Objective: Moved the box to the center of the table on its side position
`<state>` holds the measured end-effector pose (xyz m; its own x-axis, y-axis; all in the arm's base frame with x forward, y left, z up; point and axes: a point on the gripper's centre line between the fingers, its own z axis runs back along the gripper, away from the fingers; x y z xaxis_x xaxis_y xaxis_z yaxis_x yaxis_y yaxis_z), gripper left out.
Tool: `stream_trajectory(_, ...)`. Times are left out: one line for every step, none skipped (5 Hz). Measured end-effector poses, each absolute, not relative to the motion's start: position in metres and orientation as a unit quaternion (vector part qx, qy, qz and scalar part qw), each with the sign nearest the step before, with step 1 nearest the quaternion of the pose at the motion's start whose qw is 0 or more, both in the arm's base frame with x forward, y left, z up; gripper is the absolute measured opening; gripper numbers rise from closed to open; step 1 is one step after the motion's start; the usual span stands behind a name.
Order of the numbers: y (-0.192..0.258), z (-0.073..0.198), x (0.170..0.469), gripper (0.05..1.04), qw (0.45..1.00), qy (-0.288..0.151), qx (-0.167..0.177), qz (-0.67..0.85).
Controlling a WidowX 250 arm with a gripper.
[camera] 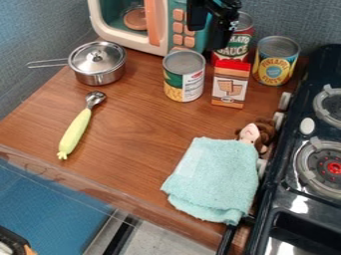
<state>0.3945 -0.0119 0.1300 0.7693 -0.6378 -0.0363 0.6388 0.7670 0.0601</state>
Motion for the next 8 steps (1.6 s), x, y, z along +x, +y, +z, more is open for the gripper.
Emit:
stream_trajectory(-0.011,0.126,0.392,0.999,0.920,0.038,0.026,-0.388)
stream_trajectory(-0.013,0.121,0.391,0.999,0.892,0.057,0.032,-0.446)
stream_trajectory(-0.022,0.116,0.389,0.999,0.868,0.063,0.037,-0.492)
stream_trajectory(-0.027,0.108,0.390,0.999,0.860,0.053,0.040,-0.506)
stream_trajectory(-0.038,0.100,0.395,0.999,0.860,0.051,0.040,-0.506)
stream_trajectory(-0.049,0.089,0.404,0.999,0.854,0.046,0.036,-0.517)
stream_trajectory(-0.049,0.083,0.412,0.999,0.851,0.046,0.042,-0.522)
stream_trajectory(-0.048,0.077,0.416,0.999,0.849,0.043,0.047,-0.524)
